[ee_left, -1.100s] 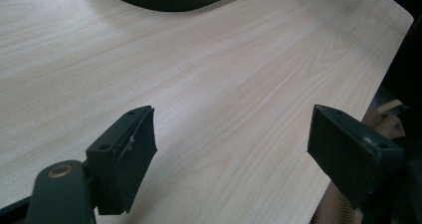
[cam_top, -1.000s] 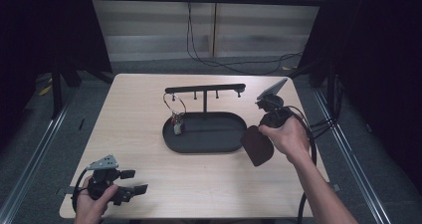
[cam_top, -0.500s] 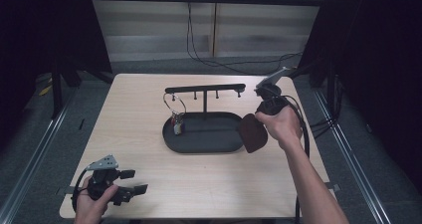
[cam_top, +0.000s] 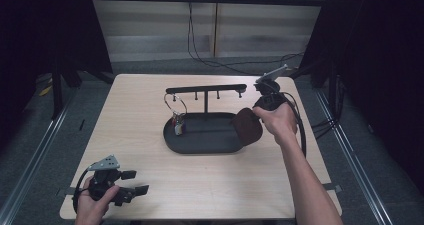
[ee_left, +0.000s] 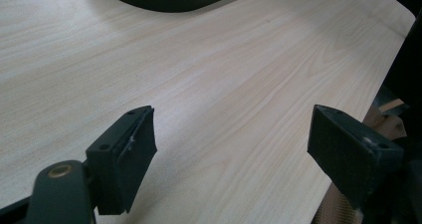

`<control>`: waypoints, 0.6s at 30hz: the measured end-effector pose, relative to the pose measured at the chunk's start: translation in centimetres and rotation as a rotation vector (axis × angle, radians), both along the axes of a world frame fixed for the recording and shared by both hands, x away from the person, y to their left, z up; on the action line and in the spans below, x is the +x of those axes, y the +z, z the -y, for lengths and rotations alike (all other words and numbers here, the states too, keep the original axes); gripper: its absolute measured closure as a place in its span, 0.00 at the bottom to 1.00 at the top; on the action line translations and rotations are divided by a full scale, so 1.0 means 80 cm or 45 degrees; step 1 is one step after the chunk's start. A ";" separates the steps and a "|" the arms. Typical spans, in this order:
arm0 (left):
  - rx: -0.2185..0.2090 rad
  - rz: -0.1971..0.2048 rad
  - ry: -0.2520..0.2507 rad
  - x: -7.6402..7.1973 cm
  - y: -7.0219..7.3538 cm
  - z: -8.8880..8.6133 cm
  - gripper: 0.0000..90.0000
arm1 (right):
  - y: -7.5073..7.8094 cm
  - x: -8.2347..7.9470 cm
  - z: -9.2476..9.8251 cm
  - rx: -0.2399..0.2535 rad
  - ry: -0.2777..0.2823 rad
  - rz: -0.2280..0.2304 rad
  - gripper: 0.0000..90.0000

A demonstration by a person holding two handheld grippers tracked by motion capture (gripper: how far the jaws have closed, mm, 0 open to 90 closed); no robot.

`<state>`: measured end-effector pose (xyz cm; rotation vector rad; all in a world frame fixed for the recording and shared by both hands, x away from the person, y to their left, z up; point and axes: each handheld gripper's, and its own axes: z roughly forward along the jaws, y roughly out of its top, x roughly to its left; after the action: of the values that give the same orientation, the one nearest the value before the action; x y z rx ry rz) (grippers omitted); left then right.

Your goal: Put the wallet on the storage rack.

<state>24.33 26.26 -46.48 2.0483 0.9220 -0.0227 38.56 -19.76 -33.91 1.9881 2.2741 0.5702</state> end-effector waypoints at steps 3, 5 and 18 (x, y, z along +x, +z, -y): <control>0.000 0.005 0.005 -0.001 0.001 0.000 0.21 | -0.004 0.003 0.001 0.039 -0.006 0.012 0.93; -0.006 0.006 0.009 -0.001 0.001 -0.001 0.21 | -0.009 0.006 0.002 0.068 -0.013 0.009 0.93; -0.002 0.023 0.004 -0.003 0.003 0.000 0.21 | -0.025 0.016 0.006 0.169 -0.072 0.059 0.94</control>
<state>24.13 26.27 -46.23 2.0421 0.9139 -0.0033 39.82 -20.26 -35.95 2.0666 2.1992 0.7726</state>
